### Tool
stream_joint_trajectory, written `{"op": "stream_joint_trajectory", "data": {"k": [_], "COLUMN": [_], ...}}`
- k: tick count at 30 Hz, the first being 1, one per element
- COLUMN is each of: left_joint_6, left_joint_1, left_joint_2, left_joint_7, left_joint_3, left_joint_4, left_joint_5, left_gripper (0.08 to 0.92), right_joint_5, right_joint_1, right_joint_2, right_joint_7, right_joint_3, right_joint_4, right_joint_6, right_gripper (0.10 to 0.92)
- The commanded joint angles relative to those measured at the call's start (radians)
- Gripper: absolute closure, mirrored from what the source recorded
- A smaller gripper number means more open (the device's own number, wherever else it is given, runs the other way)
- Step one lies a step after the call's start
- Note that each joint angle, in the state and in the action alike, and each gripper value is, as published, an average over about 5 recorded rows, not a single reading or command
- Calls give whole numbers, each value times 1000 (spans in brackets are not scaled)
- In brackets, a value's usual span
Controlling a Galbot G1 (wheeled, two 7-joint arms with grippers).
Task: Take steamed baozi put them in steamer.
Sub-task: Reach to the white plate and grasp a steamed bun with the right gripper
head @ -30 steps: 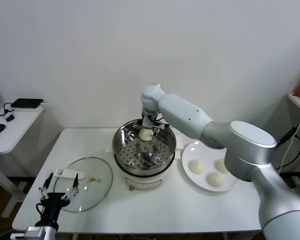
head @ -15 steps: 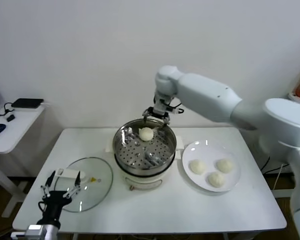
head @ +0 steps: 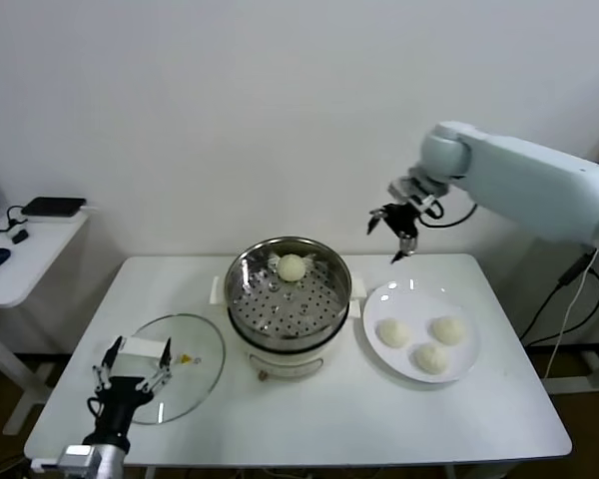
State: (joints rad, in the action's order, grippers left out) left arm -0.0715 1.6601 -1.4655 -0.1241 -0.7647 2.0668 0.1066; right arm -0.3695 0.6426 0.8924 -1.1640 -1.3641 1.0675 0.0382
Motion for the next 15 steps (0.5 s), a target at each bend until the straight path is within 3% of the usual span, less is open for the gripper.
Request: {"op": "stream_joint_trajectory", "data": {"k": [1, 15], "left_joint_6": [3, -3], "left_joint_1": [-1, 8], "left_joint_2": [1, 2], "left_joint_7": [-1, -2], "left_joint_3": [5, -9], "left_joint_4": [5, -2], "left_joint_5": [5, 4], "left_gripper": [177, 177], "right_joint_5": [-95, 44], "right_joint_1": [-89, -348], "right_joint_2": [-160, -70], "right_joint_7": [4, 31], "right_joint_3": [-2, 126], "right_joint_4": [20, -38], "right_joint_6": [-180, -206], "right_gripper": [203, 203]}}
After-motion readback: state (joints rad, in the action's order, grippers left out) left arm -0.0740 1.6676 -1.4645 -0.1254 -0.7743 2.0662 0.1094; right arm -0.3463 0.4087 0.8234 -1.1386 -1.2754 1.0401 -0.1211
